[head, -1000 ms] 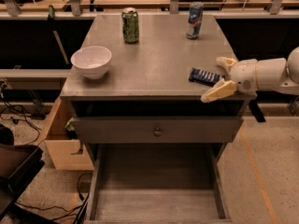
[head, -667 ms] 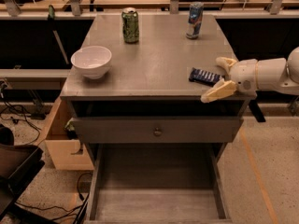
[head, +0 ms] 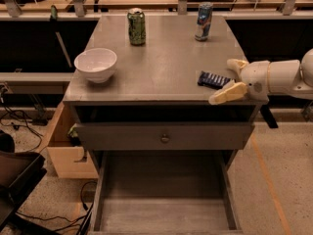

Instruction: Move rxbar blueberry near green can

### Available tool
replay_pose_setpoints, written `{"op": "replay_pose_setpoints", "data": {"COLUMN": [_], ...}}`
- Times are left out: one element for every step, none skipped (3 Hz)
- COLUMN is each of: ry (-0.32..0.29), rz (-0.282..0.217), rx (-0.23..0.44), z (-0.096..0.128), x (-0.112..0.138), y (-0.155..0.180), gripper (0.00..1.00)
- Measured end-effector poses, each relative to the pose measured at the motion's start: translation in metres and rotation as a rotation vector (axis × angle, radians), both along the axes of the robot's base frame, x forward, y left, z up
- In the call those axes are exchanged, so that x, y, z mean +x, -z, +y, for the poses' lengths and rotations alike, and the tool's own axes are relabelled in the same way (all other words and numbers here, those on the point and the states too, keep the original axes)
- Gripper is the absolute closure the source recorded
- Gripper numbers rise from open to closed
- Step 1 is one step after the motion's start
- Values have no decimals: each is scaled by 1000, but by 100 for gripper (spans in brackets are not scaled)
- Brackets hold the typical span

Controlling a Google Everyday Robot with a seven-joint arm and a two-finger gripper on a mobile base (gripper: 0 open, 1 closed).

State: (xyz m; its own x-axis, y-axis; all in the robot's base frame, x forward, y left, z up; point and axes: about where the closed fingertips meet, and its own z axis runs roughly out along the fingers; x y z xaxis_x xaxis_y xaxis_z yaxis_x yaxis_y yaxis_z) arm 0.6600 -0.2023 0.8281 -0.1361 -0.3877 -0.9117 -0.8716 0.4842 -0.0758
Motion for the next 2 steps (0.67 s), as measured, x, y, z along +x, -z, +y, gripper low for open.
{"op": "replay_pose_setpoints", "data": {"ry": [39,41], "rz": [21,22], "rx": [31,33], "z": [0,0], "x": [5,5], "y": [-2,-2], "gripper": [0,0]}}
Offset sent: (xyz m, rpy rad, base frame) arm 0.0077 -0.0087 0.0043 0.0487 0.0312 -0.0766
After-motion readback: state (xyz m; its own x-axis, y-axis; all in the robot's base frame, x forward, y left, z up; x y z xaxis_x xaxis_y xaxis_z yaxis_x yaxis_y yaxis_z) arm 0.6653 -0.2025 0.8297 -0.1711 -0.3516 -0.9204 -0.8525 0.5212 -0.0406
